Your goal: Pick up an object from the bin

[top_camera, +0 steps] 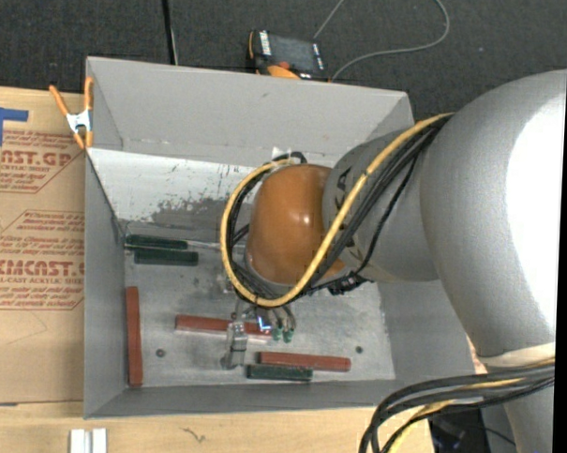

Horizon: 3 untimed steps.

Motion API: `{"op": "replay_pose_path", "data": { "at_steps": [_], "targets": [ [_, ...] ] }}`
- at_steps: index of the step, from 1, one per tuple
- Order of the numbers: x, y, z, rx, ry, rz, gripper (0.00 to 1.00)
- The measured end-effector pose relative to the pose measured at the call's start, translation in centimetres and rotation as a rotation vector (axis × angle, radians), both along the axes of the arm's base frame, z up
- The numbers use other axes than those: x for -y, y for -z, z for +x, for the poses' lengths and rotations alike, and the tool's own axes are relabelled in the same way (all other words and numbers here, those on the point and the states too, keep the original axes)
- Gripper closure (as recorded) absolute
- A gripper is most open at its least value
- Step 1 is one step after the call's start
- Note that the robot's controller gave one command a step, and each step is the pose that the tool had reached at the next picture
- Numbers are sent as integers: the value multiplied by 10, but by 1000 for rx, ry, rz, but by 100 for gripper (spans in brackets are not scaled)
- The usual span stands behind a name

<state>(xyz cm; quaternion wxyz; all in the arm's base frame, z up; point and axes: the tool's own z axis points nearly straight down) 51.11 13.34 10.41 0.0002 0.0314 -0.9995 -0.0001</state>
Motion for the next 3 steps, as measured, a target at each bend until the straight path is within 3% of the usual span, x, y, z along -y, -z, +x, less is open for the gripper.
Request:
{"op": "replay_pose_path", "data": {
  "at_steps": [1, 2, 3],
  "targets": [
    [-2, 36, -20, -3, 123, 0, 0],
    [-3, 36, -20, 0, 122, 1, 0],
    [-3, 35, -19, 1, 122, 1, 100]
  ]
}}
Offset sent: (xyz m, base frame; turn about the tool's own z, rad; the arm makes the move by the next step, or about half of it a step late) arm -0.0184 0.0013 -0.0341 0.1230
